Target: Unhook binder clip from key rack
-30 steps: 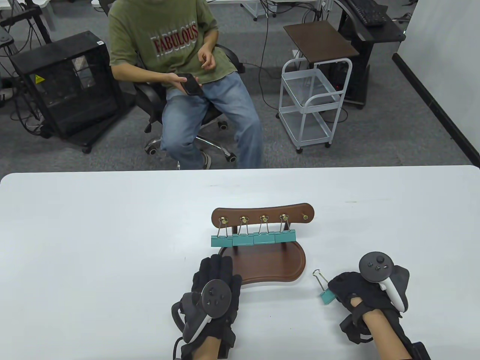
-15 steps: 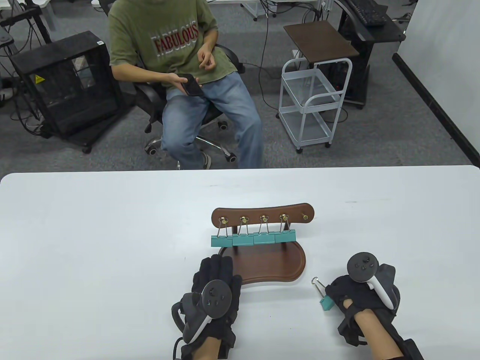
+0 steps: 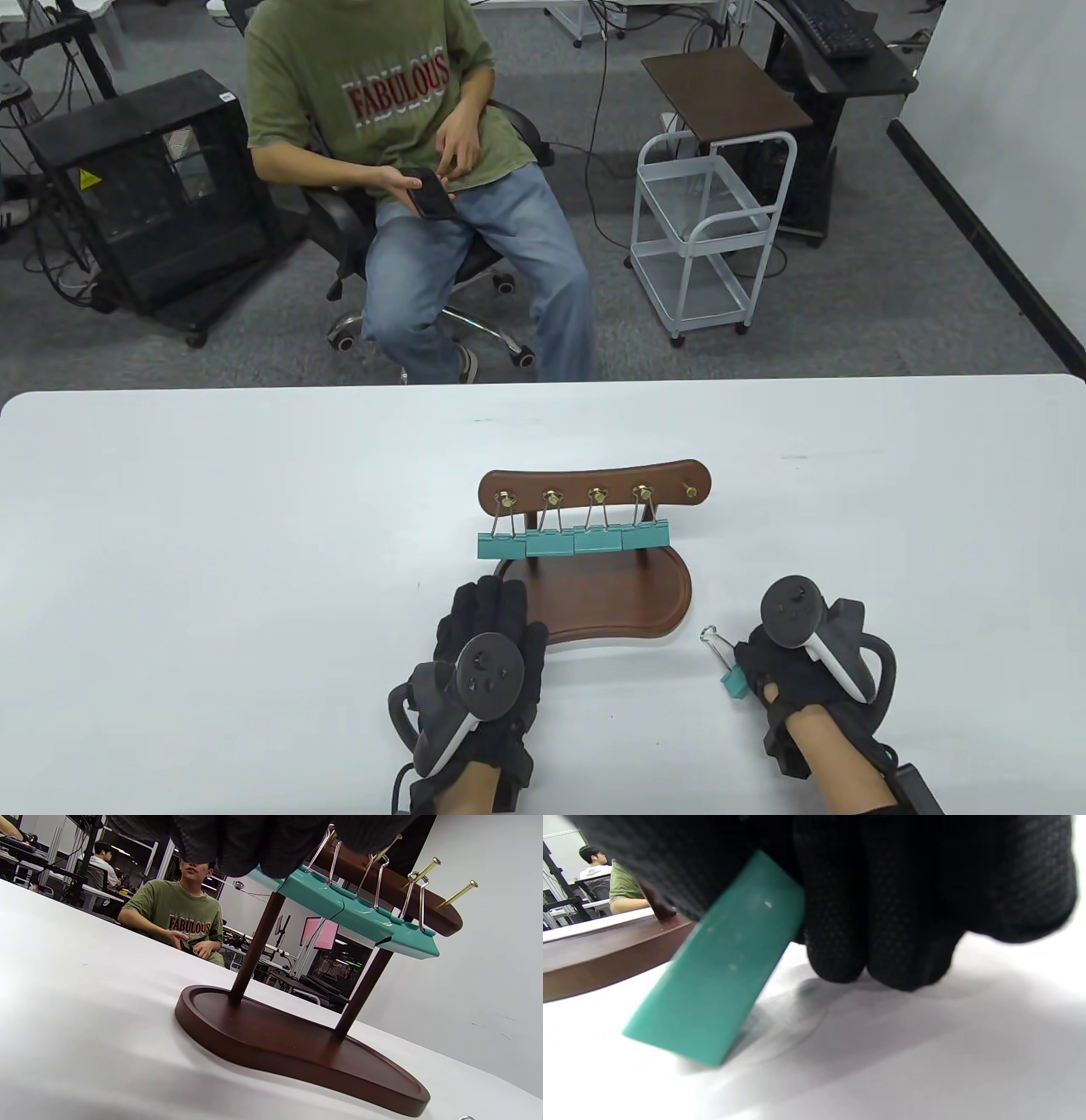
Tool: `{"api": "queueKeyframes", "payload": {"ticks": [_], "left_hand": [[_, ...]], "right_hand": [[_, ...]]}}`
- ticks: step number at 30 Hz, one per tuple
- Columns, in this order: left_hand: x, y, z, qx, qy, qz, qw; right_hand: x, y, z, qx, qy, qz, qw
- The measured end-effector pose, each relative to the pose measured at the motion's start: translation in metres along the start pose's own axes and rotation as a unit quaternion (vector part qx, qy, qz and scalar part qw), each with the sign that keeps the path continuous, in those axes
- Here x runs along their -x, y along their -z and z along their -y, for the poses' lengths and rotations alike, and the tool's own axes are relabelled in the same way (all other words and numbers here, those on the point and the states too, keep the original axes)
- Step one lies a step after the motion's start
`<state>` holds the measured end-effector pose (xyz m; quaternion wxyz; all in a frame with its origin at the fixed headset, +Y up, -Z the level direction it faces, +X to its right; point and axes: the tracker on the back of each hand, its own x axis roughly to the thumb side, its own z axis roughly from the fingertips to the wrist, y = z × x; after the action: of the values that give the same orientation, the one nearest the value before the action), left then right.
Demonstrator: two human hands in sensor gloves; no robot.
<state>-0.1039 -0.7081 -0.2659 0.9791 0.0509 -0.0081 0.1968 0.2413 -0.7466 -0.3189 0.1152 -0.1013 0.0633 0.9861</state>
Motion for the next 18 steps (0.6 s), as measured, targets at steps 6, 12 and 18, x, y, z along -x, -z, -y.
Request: {"api": "queueKeyframes", "payload": {"ticks": [6, 12, 18], "left_hand": [[-0.0005, 0.0002, 0.0008, 0.003, -0.002, 0.001, 1.0], [-0.0017, 0.0002, 0.0015, 0.006, 0.002, 0.003, 1.0], [-0.0025, 0.0011, 0.0035, 0.011, 0.006, 0.002, 1.0]], "right_hand": [[-0.0017, -0.0003, -0.0011, 0.008, -0.018, 0.002, 1.0], [-0.0021, -0.0009, -0.0007, 0.015, -0.041, 0.002, 0.999], [-0.002, -0.0015, -0.0003, 0.016, -0.047, 0.001, 0.999]]}}
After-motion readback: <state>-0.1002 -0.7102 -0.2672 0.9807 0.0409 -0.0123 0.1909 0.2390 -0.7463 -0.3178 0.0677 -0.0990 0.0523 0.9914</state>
